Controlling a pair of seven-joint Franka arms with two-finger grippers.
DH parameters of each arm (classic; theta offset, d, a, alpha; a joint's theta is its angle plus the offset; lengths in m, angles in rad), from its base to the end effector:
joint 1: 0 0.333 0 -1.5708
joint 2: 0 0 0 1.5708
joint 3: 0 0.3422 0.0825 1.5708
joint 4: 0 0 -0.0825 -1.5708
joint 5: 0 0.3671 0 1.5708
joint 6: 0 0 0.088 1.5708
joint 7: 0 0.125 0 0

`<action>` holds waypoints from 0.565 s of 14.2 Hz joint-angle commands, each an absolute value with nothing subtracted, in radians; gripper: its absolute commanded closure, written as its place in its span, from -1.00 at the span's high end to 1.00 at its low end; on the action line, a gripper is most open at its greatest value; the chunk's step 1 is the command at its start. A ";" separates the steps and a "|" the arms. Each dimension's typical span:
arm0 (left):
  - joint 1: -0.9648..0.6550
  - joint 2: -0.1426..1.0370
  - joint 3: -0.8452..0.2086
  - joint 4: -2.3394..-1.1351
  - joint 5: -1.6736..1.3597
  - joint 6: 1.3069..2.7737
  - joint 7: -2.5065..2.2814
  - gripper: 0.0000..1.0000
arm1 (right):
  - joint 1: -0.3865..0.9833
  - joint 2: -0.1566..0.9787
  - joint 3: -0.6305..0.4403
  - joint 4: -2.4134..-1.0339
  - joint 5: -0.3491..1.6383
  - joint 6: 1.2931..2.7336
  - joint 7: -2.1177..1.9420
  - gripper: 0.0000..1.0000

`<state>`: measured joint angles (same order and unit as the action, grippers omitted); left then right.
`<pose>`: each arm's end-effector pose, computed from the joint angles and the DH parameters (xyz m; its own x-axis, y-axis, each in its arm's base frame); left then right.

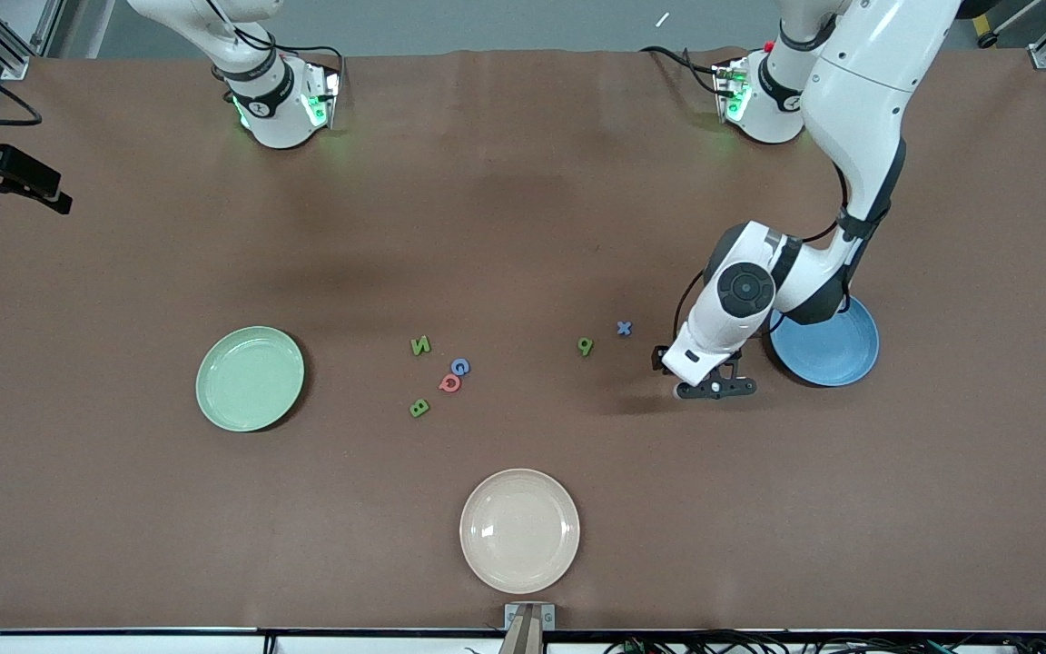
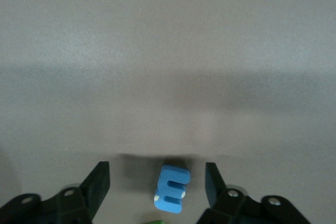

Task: Sort upper and lower case letters into plates
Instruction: 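Reach the left gripper down to the blue letter m and grasp it, then lift the m with the left gripper while the right gripper reaches letters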

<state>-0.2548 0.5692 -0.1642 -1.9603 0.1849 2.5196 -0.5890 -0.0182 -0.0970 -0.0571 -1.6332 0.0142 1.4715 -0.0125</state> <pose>0.5682 -0.2482 0.2022 0.9989 0.0450 0.0120 0.0452 -0.9989 -0.0155 0.4914 -0.0368 0.6462 0.9961 -0.0606 -0.0645 -0.0620 -0.9979 -0.0205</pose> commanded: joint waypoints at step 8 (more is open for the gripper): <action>-0.272 0.578 -0.164 -1.988 0.212 2.540 -0.607 -0.26 | -0.021 0.139 -0.069 -1.580 -0.008 1.499 -0.023 1.00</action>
